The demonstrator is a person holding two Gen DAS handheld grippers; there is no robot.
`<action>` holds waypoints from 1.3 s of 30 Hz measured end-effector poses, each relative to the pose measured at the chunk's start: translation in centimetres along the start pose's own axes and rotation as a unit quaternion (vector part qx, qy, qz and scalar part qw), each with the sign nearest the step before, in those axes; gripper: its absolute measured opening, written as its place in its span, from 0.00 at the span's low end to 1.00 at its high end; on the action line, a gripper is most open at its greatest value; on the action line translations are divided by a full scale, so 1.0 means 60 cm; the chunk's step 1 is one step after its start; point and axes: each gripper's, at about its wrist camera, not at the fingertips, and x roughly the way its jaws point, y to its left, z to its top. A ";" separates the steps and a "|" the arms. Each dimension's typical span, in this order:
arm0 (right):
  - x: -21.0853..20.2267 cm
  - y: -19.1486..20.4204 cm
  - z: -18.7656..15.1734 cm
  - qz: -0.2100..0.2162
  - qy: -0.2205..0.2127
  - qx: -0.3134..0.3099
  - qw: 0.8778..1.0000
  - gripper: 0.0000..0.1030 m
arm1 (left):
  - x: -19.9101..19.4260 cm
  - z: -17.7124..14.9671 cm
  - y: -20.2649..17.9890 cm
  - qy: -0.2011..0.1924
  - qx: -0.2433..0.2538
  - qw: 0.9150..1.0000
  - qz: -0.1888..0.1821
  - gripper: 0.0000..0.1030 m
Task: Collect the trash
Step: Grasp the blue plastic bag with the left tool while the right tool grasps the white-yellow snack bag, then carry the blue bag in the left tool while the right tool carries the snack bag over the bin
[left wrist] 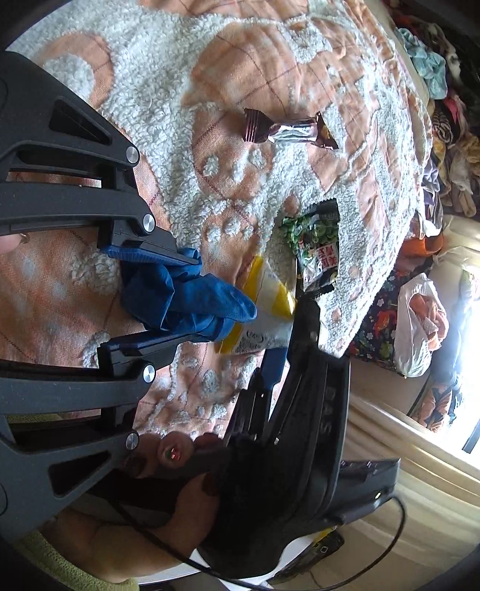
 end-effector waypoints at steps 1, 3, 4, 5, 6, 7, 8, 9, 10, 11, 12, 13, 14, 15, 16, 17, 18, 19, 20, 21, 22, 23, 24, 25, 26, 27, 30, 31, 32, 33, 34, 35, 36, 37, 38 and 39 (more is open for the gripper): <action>-0.010 -0.003 -0.002 0.002 -0.008 0.001 1.000 0.33 | 0.000 -0.001 -0.001 -0.001 0.002 1.000 -0.004 0.23; -0.035 -0.007 -0.007 0.002 -0.024 -0.002 1.000 0.33 | -0.001 -0.001 -0.004 -0.002 0.007 1.000 -0.010 0.23; -0.046 -0.009 -0.009 0.000 -0.031 -0.005 1.000 0.33 | -0.001 -0.002 -0.005 -0.002 0.010 1.000 -0.011 0.23; -0.059 -0.010 -0.011 -0.004 -0.038 -0.009 0.999 0.33 | -0.001 -0.002 -0.008 -0.003 0.013 1.000 -0.012 0.23; -0.072 -0.011 -0.013 -0.009 -0.046 -0.014 0.999 0.33 | -0.001 -0.002 -0.009 -0.004 0.017 1.000 -0.013 0.23; -0.089 -0.013 -0.014 -0.015 -0.056 -0.020 0.998 0.33 | -0.001 -0.001 -0.011 -0.004 0.021 1.000 -0.014 0.23; -0.102 -0.017 -0.016 -0.019 -0.064 -0.022 0.998 0.33 | -0.001 -0.002 -0.014 -0.005 0.024 1.000 -0.014 0.23; -0.120 -0.021 -0.017 -0.021 -0.074 -0.024 0.997 0.33 | -0.002 -0.002 -0.017 -0.006 0.029 0.999 -0.015 0.23; -0.133 -0.024 -0.022 -0.022 -0.082 -0.025 0.996 0.33 | -0.002 -0.003 -0.020 -0.006 0.032 0.999 -0.016 0.22; -0.147 -0.027 -0.023 -0.025 -0.089 -0.027 0.995 0.33 | -0.002 -0.003 -0.023 -0.007 0.035 0.999 -0.016 0.22; -0.162 -0.030 -0.026 -0.031 -0.097 -0.029 0.994 0.33 | -0.003 -0.004 -0.026 -0.008 0.039 0.999 -0.016 0.22; -0.171 -0.032 -0.029 -0.035 -0.104 -0.031 0.994 0.33 | -0.004 -0.005 -0.028 -0.009 0.042 0.999 -0.015 0.21; -0.185 -0.037 -0.032 -0.040 -0.111 -0.032 0.992 0.33 | -0.004 -0.004 -0.031 -0.009 0.046 0.999 -0.015 0.21; -0.194 -0.039 -0.036 -0.043 -0.117 -0.033 0.992 0.33 | -0.005 -0.004 -0.036 -0.010 0.051 0.999 -0.014 0.21; -0.207 -0.044 -0.040 -0.049 -0.125 -0.032 0.990 0.33 | -0.004 -0.002 -0.041 -0.011 0.056 0.998 -0.014 0.20; -0.217 -0.050 -0.044 -0.054 -0.131 -0.032 0.989 0.33 | -0.004 -0.001 -0.046 -0.013 0.060 0.998 -0.016 0.20; -0.231 -0.056 -0.048 -0.059 -0.138 -0.032 0.988 0.33 | -0.005 0.001 -0.053 -0.014 0.066 0.998 -0.017 0.19; -0.237 -0.060 -0.050 -0.063 -0.142 -0.030 0.987 0.33 | -0.007 0.004 -0.060 -0.018 0.072 0.997 -0.018 0.19; -0.248 -0.067 -0.053 -0.068 -0.147 -0.027 0.986 0.33 | -0.010 0.004 -0.063 -0.021 0.076 0.997 -0.019 0.19; -0.255 -0.073 -0.055 -0.070 -0.151 -0.024 0.986 0.33 | -0.012 0.006 -0.068 -0.024 0.080 0.996 -0.020 0.19; -0.268 -0.082 -0.059 -0.074 -0.156 -0.019 0.985 0.33 | -0.014 0.007 -0.074 -0.027 0.084 0.996 -0.021 0.19; -0.275 -0.088 -0.061 -0.078 -0.160 -0.017 0.984 0.33 | -0.015 0.009 -0.079 -0.030 0.088 0.995 -0.021 0.19; -0.287 -0.096 -0.064 -0.084 -0.165 -0.015 0.983 0.33 | -0.018 0.011 -0.084 -0.034 0.092 0.995 -0.022 0.19; -0.294 -0.100 -0.067 -0.088 -0.169 -0.013 0.982 0.33 | -0.018 0.012 -0.090 -0.035 0.093 0.995 -0.023 0.19; -0.301 -0.107 -0.070 -0.091 -0.173 -0.011 0.981 0.33 | -0.019 0.014 -0.094 -0.036 0.095 0.994 -0.025 0.19; -0.312 -0.115 -0.072 -0.094 -0.176 -0.007 0.980 0.33 | -0.020 0.015 -0.097 -0.037 0.098 0.994 -0.027 0.19; -0.333 -0.132 -0.079 -0.105 -0.186 0.002 0.977 0.33 | -0.021 0.017 -0.111 -0.040 0.104 0.993 -0.031 0.19; -0.340 -0.138 -0.081 -0.107 -0.188 0.005 0.976 0.33 | -0.023 0.018 -0.117 -0.040 0.107 0.993 -0.034 0.19; -0.346 -0.146 -0.081 -0.110 -0.191 0.008 0.975 0.33 | -0.022 0.021 -0.123 -0.041 0.109 0.993 -0.036 0.19; -0.353 -0.151 -0.082 -0.113 -0.193 0.012 0.975 0.33 | -0.023 0.021 -0.128 -0.042 0.112 0.992 -0.038 0.19; -0.360 -0.159 -0.083 -0.118 -0.197 0.015 0.973 0.33 | -0.024 0.021 -0.133 -0.042 0.115 0.992 -0.041 0.19; -0.366 -0.164 -0.083 -0.122 -0.200 0.018 0.972 0.33 | -0.024 0.022 -0.138 -0.043 0.118 0.991 -0.043 0.19; -0.369 -0.168 -0.083 -0.125 -0.202 0.021 0.971 0.33 | -0.025 0.023 -0.145 -0.044 0.122 0.991 -0.045 0.19; -0.375 -0.173 -0.084 -0.130 -0.205 0.024 0.970 0.33 | -0.026 0.023 -0.150 -0.044 0.124 0.990 -0.048 0.19; -0.381 -0.179 -0.084 -0.136 -0.208 0.027 0.968 0.33 | -0.027 0.023 -0.155 -0.045 0.127 0.990 -0.050 0.19; -0.386 -0.186 -0.083 -0.140 -0.211 0.030 0.967 0.33 | -0.027 0.024 -0.160 -0.046 0.129 0.989 -0.053 0.19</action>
